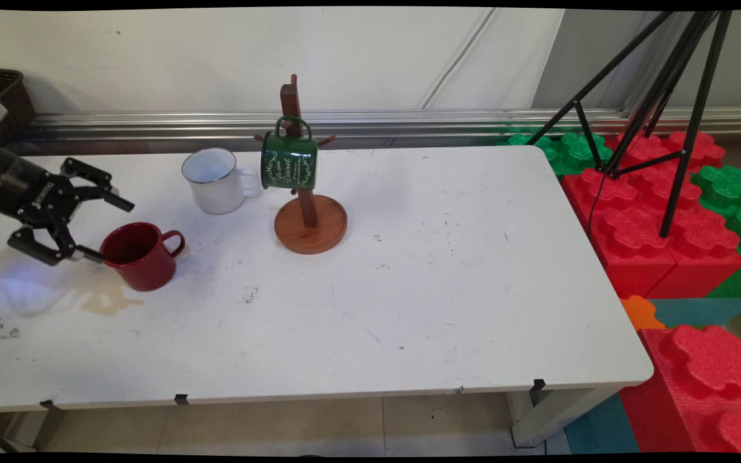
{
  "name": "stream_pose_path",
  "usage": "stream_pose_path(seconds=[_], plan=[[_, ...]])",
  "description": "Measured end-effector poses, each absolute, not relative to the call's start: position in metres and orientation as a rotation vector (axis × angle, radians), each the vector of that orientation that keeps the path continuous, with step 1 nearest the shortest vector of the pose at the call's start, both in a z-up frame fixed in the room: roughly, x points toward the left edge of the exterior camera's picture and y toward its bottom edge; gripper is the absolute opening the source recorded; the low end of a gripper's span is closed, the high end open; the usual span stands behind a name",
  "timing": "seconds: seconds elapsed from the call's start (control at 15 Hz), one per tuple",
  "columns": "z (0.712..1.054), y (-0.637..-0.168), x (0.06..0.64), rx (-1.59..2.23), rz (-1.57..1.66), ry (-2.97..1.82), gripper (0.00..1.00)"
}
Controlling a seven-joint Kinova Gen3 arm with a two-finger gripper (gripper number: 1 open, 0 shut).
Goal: Pick up the green mug from the rack
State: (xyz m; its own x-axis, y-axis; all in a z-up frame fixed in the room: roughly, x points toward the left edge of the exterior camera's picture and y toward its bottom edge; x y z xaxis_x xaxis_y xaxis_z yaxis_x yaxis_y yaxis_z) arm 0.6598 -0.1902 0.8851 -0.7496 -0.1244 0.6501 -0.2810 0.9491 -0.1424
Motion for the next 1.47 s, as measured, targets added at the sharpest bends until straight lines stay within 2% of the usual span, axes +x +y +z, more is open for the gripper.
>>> stream_pose_path(seconds=[0.8,1.47], plan=[[0.914,-0.195,0.651,0.385,0.257,-2.188,1.0],[0.916,-0.217,0.623,0.426,0.241,-2.045,1.0]])
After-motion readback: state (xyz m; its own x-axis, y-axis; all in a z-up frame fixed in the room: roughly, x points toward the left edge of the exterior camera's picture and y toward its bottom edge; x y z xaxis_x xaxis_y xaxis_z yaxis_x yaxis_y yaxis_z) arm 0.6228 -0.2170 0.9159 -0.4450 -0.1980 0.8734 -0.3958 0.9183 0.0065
